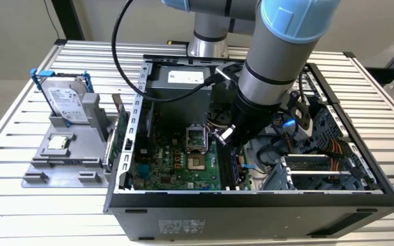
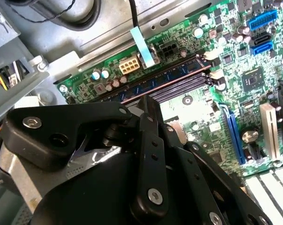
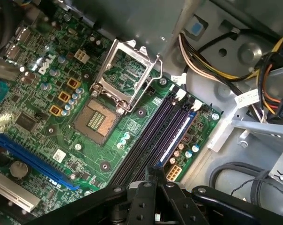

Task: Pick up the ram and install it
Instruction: 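Insert the ram into the slot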

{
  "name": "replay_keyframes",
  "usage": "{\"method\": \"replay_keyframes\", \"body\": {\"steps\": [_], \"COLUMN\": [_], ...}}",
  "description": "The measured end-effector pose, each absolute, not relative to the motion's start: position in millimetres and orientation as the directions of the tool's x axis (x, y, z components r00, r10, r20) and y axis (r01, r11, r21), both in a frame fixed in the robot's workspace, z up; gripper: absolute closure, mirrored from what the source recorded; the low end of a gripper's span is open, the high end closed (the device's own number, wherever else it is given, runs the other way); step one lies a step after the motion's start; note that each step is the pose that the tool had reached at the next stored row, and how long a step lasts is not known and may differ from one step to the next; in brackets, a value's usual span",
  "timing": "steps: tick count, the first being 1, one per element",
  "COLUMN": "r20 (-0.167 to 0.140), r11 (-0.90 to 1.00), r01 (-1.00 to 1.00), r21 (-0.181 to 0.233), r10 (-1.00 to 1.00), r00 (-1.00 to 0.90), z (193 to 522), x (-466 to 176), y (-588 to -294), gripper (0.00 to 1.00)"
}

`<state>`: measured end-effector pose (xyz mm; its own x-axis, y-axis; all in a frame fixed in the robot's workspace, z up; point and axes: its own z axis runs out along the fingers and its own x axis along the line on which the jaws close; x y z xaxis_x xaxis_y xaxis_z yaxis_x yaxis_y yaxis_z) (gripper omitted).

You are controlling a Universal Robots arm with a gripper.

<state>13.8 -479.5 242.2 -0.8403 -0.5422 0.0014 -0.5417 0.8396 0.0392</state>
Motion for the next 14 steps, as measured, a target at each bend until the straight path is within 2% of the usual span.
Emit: {"method": "replay_keyframes", "body": {"steps": [14], "r20": [0.001], "r11": [0.765], "r01": [-0.643], "r21": [0.039], "r10": [-0.644], "r00": [-0.765], "z": [242.2], "x": [13.9], "y": [-479.5], "gripper": [1.0]}}
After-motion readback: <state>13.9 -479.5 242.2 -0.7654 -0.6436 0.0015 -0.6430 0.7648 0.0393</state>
